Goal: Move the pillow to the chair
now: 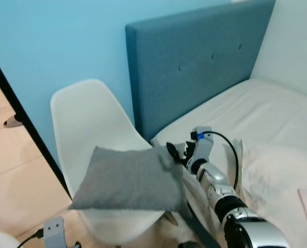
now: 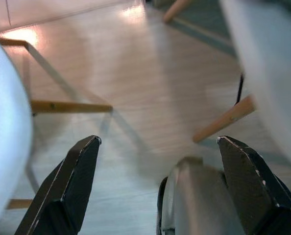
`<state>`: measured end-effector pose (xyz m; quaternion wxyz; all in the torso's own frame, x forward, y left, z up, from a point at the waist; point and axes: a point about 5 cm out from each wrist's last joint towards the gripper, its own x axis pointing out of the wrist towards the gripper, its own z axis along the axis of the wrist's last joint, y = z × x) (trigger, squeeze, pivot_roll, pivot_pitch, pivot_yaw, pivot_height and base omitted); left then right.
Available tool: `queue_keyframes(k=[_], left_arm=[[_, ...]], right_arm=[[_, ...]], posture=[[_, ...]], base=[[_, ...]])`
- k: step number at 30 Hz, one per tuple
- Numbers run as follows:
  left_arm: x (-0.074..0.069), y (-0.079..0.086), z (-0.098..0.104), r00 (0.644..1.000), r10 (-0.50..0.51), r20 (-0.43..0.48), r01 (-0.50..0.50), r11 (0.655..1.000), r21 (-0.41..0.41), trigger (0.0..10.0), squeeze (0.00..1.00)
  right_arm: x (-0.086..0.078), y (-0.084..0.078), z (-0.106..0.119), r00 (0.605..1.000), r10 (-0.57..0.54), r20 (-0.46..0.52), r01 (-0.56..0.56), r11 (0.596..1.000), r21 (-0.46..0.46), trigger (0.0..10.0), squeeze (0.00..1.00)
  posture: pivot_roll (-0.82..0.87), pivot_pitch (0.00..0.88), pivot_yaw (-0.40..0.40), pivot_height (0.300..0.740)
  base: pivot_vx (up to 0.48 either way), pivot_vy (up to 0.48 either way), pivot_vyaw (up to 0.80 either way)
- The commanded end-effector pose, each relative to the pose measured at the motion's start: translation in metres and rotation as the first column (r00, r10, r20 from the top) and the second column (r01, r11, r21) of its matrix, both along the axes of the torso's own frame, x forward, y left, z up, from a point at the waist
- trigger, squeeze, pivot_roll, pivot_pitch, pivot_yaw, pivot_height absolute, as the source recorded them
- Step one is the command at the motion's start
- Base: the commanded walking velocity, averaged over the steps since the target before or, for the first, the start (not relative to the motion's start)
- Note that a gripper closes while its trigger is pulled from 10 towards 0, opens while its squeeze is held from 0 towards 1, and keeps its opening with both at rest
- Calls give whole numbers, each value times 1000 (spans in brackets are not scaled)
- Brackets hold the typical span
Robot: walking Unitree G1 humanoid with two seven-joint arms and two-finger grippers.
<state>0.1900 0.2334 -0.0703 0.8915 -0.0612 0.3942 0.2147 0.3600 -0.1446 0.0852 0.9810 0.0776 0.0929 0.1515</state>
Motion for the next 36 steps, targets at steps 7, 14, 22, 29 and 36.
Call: queue_keyframes(k=[7, 14, 22, 29, 36], left_arm=[[-6, -1, -3, 1000, 5, -10, -5, 1000, 1, 10000, 0], [-12, -2, -6, 999, -6, -33, 5, 1000, -2, 10000, 0], [-36, -10, -20, 984, -87, -157, 85, 996, -18, 10000, 0], [-50, -16, -27, 964, -143, -225, 139, 990, -34, 10000, 0], [-51, -17, -28, 963, -149, -225, 144, 989, -36, 10000, 0]], right_arm=[[-25, -12, -42, 984, -41, -171, 31, 998, -61, 10000, 0], [-60, -36, -84, 930, -129, -345, 71, 982, -176, 10000, 0], [-156, -66, -155, 708, -271, -652, 66, 945, -321, 10000, 0], [-211, -75, -180, 563, -322, -761, -51, 906, -421, 10000, 0], [-213, -78, -180, 540, -333, -773, -30, 910, -412, 10000, 0]], posture=[[-51, 0, -10, 693], [-54, 0, -11, 721], [-59, 0, -11, 740], [-62, 1, -7, 740], [-64, 4, -6, 740]], base=[[0, 0, 0], [0, 0, 0], [0, 0, 0], [-40, 0, 0], [-323, 0, -585]])
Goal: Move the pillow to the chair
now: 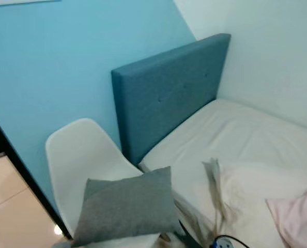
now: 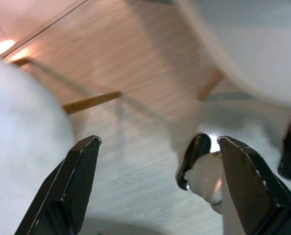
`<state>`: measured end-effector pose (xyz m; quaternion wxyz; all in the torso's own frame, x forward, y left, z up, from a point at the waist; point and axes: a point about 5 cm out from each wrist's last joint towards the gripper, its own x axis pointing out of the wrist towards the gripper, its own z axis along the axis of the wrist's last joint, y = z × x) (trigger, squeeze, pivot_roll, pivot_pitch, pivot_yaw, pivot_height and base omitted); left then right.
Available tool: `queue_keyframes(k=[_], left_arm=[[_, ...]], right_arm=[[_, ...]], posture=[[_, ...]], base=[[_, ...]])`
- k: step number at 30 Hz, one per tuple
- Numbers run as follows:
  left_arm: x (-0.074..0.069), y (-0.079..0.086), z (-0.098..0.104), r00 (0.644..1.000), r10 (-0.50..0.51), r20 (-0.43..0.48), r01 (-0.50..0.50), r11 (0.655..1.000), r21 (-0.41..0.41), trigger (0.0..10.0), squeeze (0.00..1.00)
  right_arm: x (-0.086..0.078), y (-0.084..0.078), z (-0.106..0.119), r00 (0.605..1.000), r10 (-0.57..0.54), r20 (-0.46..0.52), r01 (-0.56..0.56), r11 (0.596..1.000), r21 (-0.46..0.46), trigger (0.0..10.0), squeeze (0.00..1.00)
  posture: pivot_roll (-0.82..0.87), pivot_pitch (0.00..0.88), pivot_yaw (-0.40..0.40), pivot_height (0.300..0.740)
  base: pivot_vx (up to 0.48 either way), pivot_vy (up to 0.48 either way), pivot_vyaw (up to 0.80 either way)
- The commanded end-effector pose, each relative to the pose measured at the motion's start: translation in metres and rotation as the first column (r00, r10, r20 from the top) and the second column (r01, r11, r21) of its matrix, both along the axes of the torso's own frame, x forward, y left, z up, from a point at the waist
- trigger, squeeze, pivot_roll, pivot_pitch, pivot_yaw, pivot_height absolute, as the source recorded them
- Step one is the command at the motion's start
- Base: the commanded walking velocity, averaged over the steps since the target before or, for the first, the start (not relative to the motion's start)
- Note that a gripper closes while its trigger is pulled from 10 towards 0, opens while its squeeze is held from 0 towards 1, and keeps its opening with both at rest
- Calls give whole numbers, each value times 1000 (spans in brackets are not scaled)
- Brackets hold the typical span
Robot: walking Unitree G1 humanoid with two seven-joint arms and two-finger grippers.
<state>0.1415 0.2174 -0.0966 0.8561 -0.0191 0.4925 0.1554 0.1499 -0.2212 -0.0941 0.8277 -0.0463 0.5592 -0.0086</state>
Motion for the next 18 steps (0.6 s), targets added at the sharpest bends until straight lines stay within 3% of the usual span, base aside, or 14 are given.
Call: queue_keyframes(k=[1, 9, 14, 16, 17, 18], left_arm=[[-3, 0, -1, 1000, -17, -14, 17, 1000, -1, 10000, 0], [-1, -1, 0, 999, -51, -4, 51, 999, 0, 10000, 0], [-1, -2, -1, 998, -65, -4, 65, 998, -5, 10000, 0], [-2, -3, -1, 997, -71, -8, 71, 997, -6, 10000, 0], [-2, -3, -1, 997, -71, -8, 71, 997, -6, 10000, 0], [-3, -3, -2, 997, -78, -10, 78, 997, -9, 10000, 0]], right_arm=[[-2, -4, 0, 1000, -13, -7, 13, 1000, 1, 10000, 0], [-6, -23, 4, 1000, -14, 5, 14, 999, -31, 10000, 0], [14, -23, 12, 997, -38, 73, 39, 999, -20, 10000, 0], [34, -19, 19, 988, -55, 142, 56, 998, -4, 10000, 0], [34, -19, 19, 988, -55, 142, 56, 998, -4, 10000, 0], [55, -10, 28, 976, -58, 212, 57, 998, 13, 10000, 0]], posture=[[-66, 3, -6, 740], [-69, 5, -9, 740], [-71, 8, -8, 740], [-83, 14, 3, 740], [-83, 14, 3, 740], [-86, 14, 5, 740]], base=[[0, 0, -694], [0, 0, -698], [0, 0, -700], [0, 0, -700], [0, 0, -700], [0, 0, -700]])
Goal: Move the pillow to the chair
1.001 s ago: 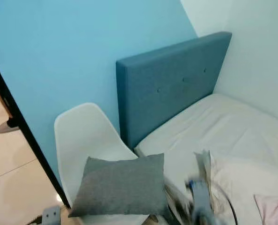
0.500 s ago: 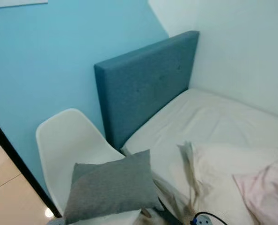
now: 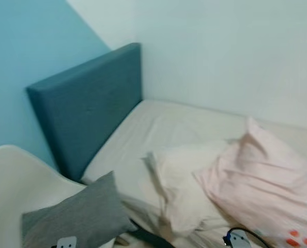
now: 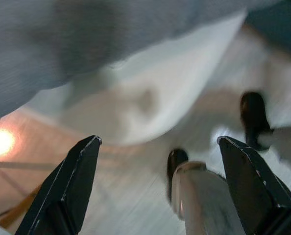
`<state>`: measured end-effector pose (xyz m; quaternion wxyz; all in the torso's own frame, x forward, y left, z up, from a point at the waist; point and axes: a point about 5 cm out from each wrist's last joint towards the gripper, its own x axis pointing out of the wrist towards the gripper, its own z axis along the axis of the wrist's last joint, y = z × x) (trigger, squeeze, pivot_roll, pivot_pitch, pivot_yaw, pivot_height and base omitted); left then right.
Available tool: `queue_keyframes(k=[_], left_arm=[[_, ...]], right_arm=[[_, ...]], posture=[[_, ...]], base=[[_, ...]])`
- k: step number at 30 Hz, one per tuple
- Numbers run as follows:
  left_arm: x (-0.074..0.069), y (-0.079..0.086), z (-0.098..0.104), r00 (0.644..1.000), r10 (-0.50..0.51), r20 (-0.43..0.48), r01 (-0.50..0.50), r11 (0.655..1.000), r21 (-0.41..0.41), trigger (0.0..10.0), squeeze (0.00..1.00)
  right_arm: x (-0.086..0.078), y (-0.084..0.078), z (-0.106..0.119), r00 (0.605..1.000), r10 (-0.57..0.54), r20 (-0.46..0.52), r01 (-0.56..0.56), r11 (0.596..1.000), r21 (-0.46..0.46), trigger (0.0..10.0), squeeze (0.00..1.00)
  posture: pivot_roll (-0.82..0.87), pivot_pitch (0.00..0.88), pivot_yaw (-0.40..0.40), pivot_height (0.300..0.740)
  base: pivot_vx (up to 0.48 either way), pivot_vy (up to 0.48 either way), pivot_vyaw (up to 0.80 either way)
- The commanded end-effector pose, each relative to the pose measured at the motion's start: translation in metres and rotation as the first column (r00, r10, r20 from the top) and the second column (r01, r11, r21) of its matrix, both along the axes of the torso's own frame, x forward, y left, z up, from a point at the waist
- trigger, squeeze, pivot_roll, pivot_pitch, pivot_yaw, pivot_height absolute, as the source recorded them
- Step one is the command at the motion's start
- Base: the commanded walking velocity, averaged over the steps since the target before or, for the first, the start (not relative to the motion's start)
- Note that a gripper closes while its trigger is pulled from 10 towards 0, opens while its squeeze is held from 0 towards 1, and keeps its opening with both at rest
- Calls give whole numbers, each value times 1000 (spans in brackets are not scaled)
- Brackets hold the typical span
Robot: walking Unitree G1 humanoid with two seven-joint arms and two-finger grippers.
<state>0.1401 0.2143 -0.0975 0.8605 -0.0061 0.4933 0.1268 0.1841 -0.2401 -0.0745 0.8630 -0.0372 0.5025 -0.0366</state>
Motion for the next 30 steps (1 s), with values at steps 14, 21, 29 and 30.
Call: queue_keyframes(k=[14, 21, 29, 30], left_arm=[[2, 0, 1, 999, -35, 2, 35, 999, 4, 10000, 0], [1, 1, 1, 999, -33, 4, 33, 999, 3, 10000, 0], [1, 4, 1, 999, -39, 8, 39, 999, 7, 10000, 0], [1, 4, 1, 999, -42, 8, 41, 999, 7, 10000, 0]], right_arm=[[114, 19, 79, 906, 20, 423, -44, 998, 47, 10000, 0], [134, 31, 99, 853, 19, 521, -74, 994, 86, 10000, 0], [150, 40, 118, 797, -7, 604, -96, 986, 138, 10000, 0], [152, 41, 121, 788, -8, 615, -98, 986, 138, 10000, 0]], posture=[[-92, 13, 9, 740], [-93, 14, 8, 740], [-89, 17, 9, 740], [-89, 17, 9, 740]], base=[[0, 0, -700], [0, 0, -703], [0, -401, -84], [0, -480, 0]])
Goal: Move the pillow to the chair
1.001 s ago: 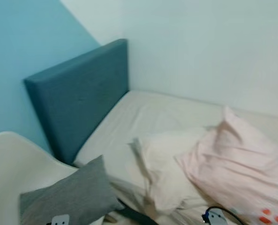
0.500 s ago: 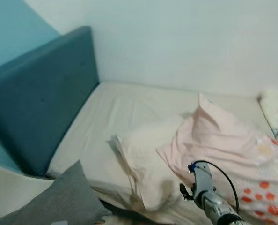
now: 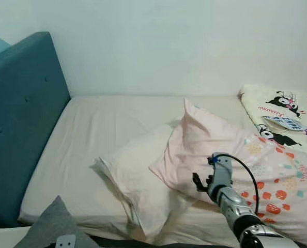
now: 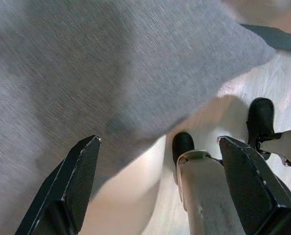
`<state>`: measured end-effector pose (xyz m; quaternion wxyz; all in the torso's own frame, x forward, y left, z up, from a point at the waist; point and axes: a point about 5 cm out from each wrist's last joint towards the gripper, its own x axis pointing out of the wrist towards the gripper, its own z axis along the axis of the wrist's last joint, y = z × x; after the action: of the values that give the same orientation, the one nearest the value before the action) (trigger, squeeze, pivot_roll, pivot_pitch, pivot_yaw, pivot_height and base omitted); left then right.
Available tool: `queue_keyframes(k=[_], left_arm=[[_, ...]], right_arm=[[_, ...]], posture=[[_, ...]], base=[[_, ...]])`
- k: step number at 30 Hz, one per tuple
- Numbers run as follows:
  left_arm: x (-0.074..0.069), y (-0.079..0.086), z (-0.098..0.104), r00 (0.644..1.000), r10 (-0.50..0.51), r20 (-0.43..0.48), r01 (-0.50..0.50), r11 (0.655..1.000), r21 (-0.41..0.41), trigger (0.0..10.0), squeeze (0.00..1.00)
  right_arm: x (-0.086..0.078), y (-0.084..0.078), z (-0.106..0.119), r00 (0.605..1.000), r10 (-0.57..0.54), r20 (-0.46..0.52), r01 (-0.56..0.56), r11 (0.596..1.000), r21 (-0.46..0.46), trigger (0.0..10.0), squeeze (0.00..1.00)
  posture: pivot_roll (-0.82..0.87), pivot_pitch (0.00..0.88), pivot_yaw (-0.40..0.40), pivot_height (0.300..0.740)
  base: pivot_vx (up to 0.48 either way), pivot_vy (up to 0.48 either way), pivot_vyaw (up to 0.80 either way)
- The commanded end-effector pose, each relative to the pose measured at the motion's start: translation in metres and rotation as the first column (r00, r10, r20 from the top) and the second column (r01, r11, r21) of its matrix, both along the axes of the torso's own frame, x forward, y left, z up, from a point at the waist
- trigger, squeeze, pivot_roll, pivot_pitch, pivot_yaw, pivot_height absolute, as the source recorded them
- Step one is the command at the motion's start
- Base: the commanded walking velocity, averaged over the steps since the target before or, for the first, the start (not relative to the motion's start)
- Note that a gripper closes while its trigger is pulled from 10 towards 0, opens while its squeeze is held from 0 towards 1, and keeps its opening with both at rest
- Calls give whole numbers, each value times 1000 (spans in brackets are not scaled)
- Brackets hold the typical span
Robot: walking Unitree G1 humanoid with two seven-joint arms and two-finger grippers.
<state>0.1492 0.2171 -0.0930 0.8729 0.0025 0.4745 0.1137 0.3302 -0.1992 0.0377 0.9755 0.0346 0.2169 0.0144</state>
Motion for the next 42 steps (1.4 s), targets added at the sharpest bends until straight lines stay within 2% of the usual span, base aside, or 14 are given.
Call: queue_keyframes(k=[1, 3, 7, 15, 32, 37, 42], left_arm=[[-8, 1, -3, 999, -9, -35, 9, 1000, 1, 10000, 0], [-8, 1, -3, 999, -9, -35, 9, 1000, 1, 10000, 0], [-6, -2, -3, 999, -17, -31, 17, 1000, -5, 10000, 0], [-6, -3, -3, 999, -19, -30, 19, 1000, -8, 10000, 0], [-7, -4, -4, 999, -22, -36, 22, 1000, -12, 10000, 0], [-6, -4, -4, 999, -25, -35, 25, 1000, -10, 10000, 0], [-5, -4, -3, 1000, 7, -17, -7, 1000, -29, 10000, 0]], right_arm=[[7, 0, 11, 999, -2, 52, 1, 1000, 3, 10000, 0], [7, 0, 11, 999, -2, 52, 1, 1000, 3, 10000, 0], [17, -2, 26, 994, -20, 108, 16, 999, 29, 10000, 0], [24, 0, 36, 989, 0, 146, -1, 1000, 12, 10000, 0], [23, 0, 34, 992, 20, 126, -21, 1000, 3, 10000, 0], [20, 3, 29, 994, 70, 83, -70, 998, -6, 10000, 0], [19, 7, 26, 992, 106, 71, -107, 994, 13, 10000, 0]], posture=[[-89, 17, 9, 740], [-89, 17, 9, 740], [-95, 18, 10, 740], [-96, 18, 7, 740], [-102, 22, 6, 740], [-106, 12, 4, 740], [-106, 6, 3, 740]], base=[[0, -480, 0], [0, -480, 0], [0, -480, 0], [0, -480, 0], [0, -480, 0], [0, -480, 0], [0, 0, 0]])
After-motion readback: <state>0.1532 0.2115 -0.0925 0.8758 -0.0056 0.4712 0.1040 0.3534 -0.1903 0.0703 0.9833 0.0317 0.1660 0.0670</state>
